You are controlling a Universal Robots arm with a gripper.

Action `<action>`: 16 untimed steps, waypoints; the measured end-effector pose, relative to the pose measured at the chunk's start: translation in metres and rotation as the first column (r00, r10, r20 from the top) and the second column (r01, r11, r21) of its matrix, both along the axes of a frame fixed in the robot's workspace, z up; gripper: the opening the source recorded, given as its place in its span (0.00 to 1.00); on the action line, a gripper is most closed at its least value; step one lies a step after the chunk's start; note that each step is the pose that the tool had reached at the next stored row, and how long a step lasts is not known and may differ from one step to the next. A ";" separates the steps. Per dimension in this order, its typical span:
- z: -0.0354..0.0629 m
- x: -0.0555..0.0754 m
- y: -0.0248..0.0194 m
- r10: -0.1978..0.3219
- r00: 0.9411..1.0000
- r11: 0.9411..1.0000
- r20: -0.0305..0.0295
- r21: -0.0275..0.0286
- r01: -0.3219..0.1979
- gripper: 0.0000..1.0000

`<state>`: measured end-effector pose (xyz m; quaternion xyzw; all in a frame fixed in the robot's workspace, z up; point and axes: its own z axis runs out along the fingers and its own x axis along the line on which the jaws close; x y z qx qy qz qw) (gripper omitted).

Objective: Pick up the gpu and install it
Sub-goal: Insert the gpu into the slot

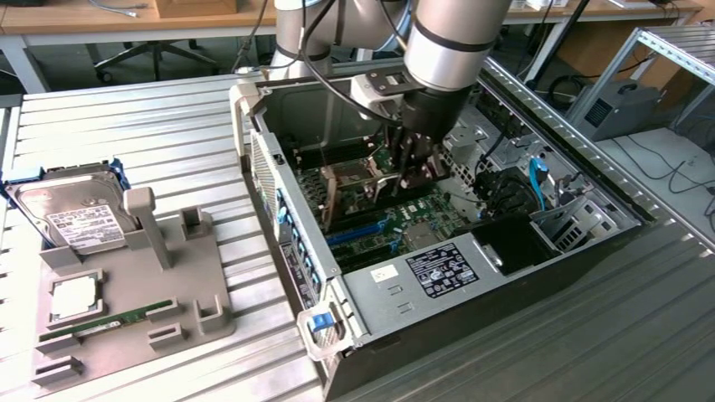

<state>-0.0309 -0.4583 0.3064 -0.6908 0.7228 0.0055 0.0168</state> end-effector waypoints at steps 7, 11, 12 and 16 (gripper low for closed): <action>-0.0089 -0.001 0.0000 0.000 1.000 1.000 0.000 0.000 0.000 0.27; -0.0122 -0.002 0.0000 0.000 1.000 1.000 0.000 0.000 0.000 0.27; -0.0124 -0.002 0.0000 0.000 1.000 1.000 0.000 0.000 0.000 0.27; -0.0126 -0.002 0.0000 0.000 1.000 1.000 0.000 0.000 0.000 0.27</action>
